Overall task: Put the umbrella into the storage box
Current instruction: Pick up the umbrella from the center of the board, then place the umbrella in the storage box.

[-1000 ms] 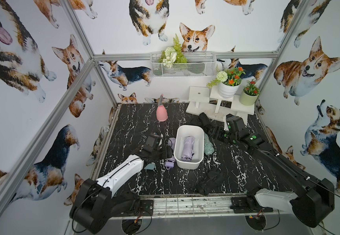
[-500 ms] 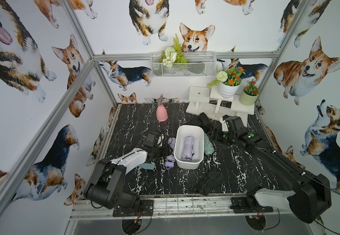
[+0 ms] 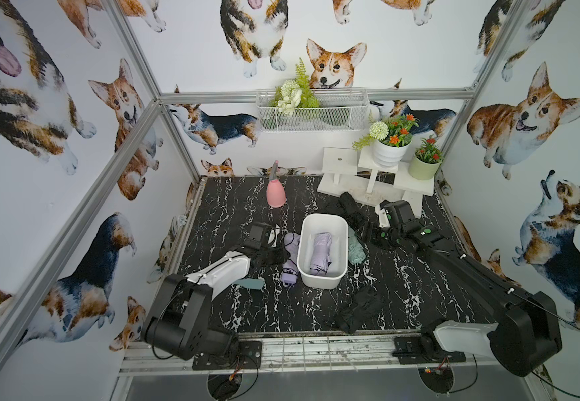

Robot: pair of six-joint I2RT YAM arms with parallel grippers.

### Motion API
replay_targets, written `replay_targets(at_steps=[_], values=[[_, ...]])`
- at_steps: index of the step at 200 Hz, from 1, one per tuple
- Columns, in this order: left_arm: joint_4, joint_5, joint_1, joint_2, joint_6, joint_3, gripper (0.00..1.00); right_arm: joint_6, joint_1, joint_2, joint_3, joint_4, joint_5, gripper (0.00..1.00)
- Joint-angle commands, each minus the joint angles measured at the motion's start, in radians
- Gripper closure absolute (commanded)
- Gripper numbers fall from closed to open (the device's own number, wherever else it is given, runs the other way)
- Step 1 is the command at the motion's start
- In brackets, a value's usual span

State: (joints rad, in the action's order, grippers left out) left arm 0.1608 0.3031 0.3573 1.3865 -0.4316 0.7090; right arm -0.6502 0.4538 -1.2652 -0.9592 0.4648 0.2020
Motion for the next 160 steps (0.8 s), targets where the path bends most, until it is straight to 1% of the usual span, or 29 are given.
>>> replay_targets(at_steps=[1, 22, 42, 55, 59, 73, 105, 129, 136, 160], values=[[0.081, -0.082, -0.001, -0.087, 0.042, 0.026, 0.84, 0.019, -0.007, 0.001, 0.01, -0.034, 0.013, 0.28], [0.165, -0.12, 0.0, -0.2, 0.058, 0.057, 0.85, 0.024, -0.013, 0.0, 0.017, -0.038, 0.021, 0.28], [0.237, -0.134, 0.0, -0.29, 0.061, 0.107, 0.86, 0.034, -0.016, 0.003, 0.017, -0.037, 0.025, 0.28], [0.27, -0.13, -0.001, -0.327, 0.055, 0.135, 0.87, 0.042, -0.019, 0.008, 0.015, -0.037, 0.028, 0.28], [0.277, -0.128, -0.001, -0.335, 0.051, 0.179, 0.88, 0.043, -0.02, 0.01, 0.014, -0.037, 0.029, 0.28], [0.285, -0.102, 0.0, -0.348, 0.033, 0.227, 0.89, 0.044, -0.021, 0.019, 0.009, -0.037, 0.034, 0.28], [0.215, -0.001, 0.002, -0.32, -0.036, 0.305, 0.91, 0.059, -0.022, 0.03, -0.016, -0.024, 0.052, 0.28], [0.138, 0.069, 0.027, -0.237, -0.089, 0.354, 0.93, 0.094, -0.022, 0.027, -0.049, 0.0, 0.067, 0.28], [0.145, 0.069, 0.045, -0.203, -0.089, 0.38, 0.94, 0.108, -0.022, 0.027, -0.059, 0.016, 0.069, 0.28], [0.181, 0.016, 0.13, -0.107, -0.08, 0.462, 0.94, 0.135, -0.025, 0.037, -0.072, 0.051, 0.062, 0.28]])
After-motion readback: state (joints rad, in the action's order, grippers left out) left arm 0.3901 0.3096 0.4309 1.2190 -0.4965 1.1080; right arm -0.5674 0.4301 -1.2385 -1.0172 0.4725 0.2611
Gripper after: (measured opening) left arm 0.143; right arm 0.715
